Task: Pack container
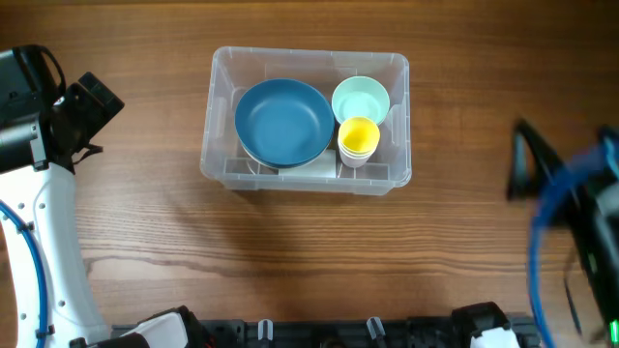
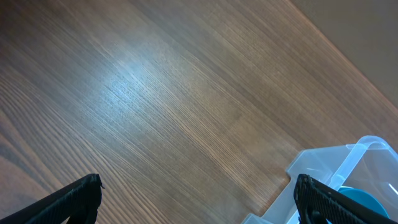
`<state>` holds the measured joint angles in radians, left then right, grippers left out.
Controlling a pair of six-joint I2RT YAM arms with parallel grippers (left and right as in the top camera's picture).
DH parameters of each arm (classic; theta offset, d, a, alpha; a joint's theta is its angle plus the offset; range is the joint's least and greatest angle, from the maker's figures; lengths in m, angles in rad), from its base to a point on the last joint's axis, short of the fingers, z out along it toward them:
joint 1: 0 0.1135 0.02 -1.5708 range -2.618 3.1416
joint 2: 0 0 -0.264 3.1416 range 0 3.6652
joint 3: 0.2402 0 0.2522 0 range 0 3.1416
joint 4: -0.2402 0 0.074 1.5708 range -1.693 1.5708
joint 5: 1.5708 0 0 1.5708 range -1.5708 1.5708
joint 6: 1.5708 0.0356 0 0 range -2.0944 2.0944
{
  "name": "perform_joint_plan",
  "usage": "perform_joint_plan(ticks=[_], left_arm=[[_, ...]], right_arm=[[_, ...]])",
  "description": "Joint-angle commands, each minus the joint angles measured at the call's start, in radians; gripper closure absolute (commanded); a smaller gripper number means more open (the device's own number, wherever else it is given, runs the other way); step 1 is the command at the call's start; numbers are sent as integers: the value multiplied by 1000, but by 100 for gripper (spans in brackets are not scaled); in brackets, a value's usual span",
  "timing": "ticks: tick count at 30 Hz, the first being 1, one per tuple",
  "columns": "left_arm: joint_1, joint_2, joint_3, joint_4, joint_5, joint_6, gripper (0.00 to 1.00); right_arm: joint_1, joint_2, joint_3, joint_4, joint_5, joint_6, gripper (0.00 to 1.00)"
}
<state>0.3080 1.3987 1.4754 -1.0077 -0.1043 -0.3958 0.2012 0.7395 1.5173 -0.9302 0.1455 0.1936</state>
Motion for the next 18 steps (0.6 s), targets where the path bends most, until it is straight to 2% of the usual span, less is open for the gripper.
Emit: perform_joint_plan(ticks=[1, 10, 18], left_arm=[[5, -8, 13, 0, 2, -9, 0], [5, -8, 13, 0, 2, -9, 0], [5, -8, 13, 0, 2, -9, 0]], right_arm=[[0, -206, -232, 77, -23, 26, 0], [-3, -650, -825, 435, -4, 16, 0], [-4, -735, -1152, 737, -16, 12, 0]])
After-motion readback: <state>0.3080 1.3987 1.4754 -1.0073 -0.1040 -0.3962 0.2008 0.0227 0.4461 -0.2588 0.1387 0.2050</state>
